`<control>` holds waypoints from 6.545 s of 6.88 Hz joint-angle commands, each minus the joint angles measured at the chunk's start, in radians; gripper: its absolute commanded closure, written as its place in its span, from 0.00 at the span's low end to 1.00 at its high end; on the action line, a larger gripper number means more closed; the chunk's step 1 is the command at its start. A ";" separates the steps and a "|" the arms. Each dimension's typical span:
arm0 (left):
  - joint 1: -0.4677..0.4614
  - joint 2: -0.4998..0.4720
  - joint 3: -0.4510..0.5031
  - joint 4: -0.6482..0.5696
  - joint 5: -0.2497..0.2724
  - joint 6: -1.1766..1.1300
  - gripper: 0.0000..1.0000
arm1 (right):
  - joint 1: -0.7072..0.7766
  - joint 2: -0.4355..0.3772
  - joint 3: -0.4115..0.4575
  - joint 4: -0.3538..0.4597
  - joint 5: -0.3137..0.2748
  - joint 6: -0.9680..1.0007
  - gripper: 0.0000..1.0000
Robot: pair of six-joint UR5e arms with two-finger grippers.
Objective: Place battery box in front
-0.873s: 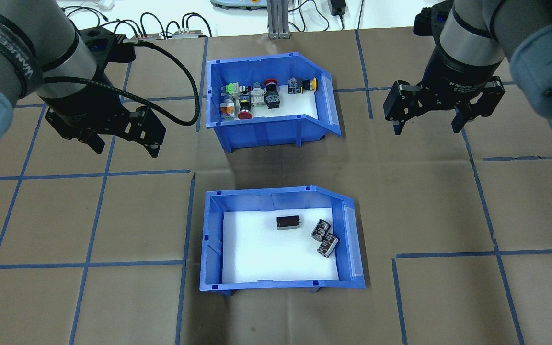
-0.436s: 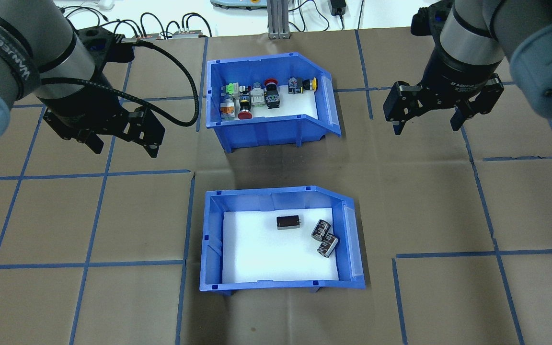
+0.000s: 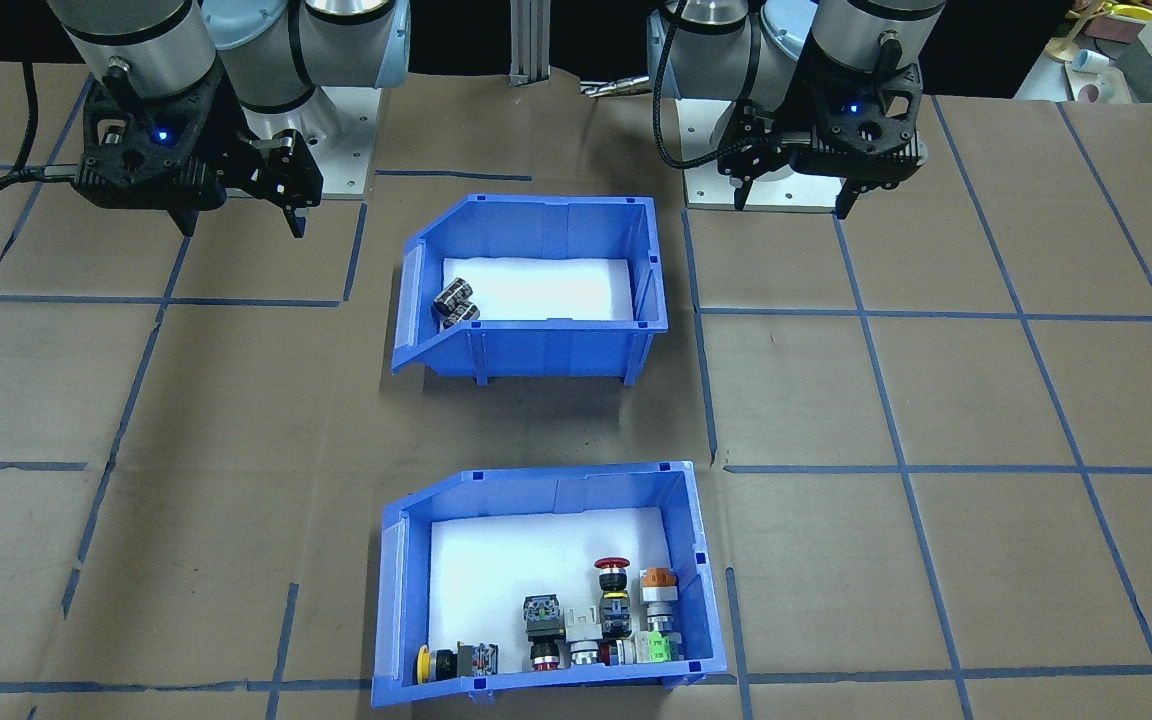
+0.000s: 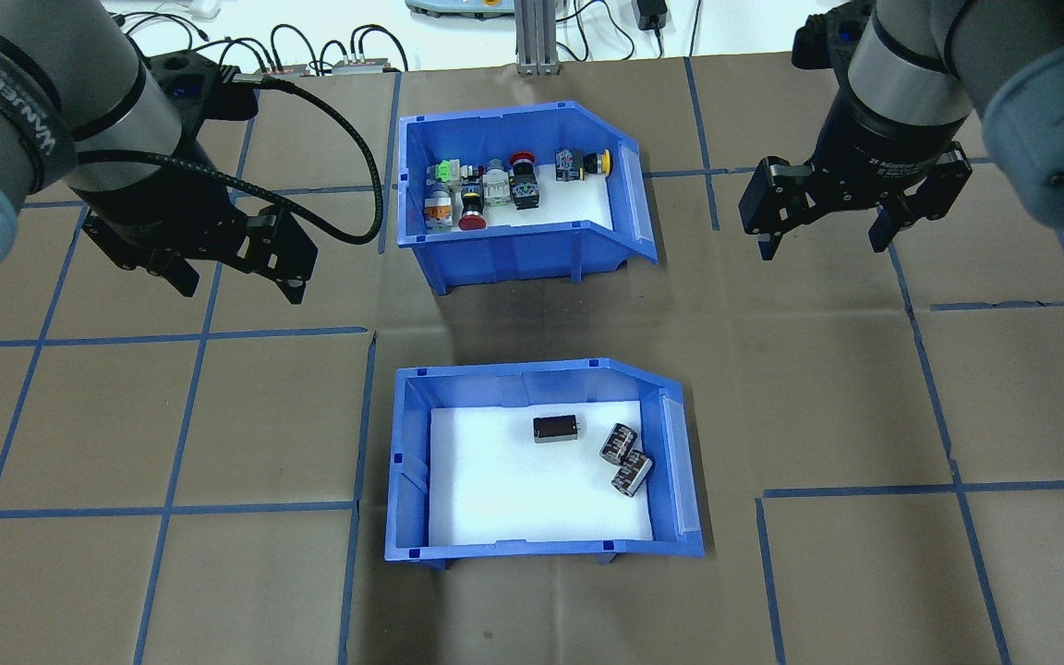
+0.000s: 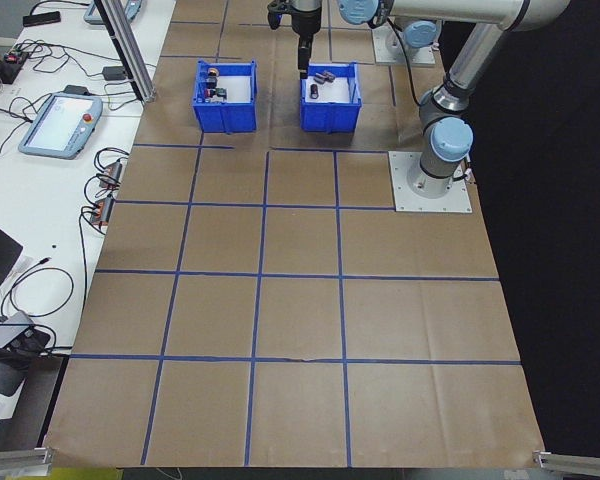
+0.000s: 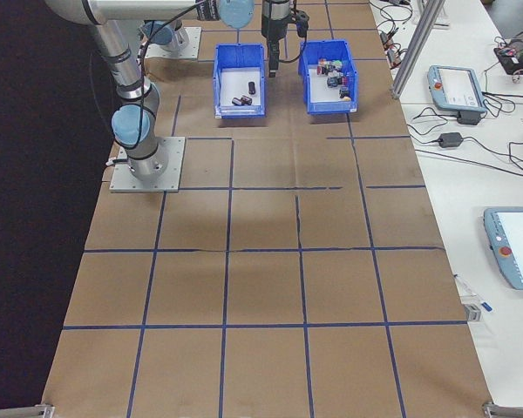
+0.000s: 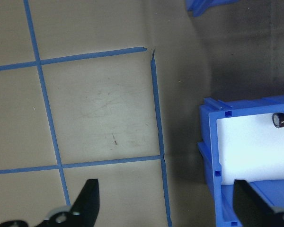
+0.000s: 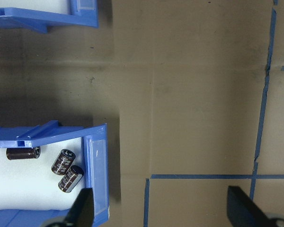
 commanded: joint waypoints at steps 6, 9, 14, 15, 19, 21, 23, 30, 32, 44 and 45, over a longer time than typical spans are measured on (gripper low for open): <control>-0.002 0.007 0.002 0.000 -0.004 -0.308 0.01 | 0.013 0.231 -0.236 0.010 0.009 -0.218 0.00; -0.072 0.006 -0.034 0.003 -0.012 -0.833 0.01 | 0.049 0.374 -0.328 -0.059 0.009 -0.548 0.00; -0.357 0.059 -0.332 0.222 -0.053 -1.908 0.01 | 0.269 0.560 -0.512 -0.059 0.009 -1.033 0.00; -0.435 0.090 -0.398 0.310 -0.076 -2.060 0.01 | 0.293 0.571 -0.512 -0.059 0.007 -1.079 0.00; -0.508 0.078 -0.642 0.687 -0.076 -2.244 0.01 | 0.434 0.652 -0.509 -0.191 0.006 -1.181 0.00; -0.508 0.044 -0.647 0.702 -0.078 -2.243 0.01 | 0.458 0.701 -0.494 -0.205 0.003 -1.180 0.00; -0.521 -0.060 -0.653 0.825 -0.078 -2.252 0.02 | 0.435 0.713 -0.422 -0.210 -0.005 -1.183 0.00; -0.525 -0.002 -0.656 0.758 -0.167 -2.219 1.00 | 0.435 0.719 -0.425 -0.308 -0.013 -1.183 0.93; -0.395 0.115 -0.601 0.499 -0.128 -2.032 1.00 | 0.418 0.704 -0.474 -0.306 -0.016 -1.189 0.95; 0.063 -0.253 -0.177 0.440 -0.197 -1.447 0.96 | -0.186 0.386 -0.300 -0.087 -0.057 -1.721 0.96; 0.022 -0.334 -0.111 0.466 -0.197 -1.459 0.96 | -0.225 0.323 -0.219 -0.093 -0.056 -1.774 0.96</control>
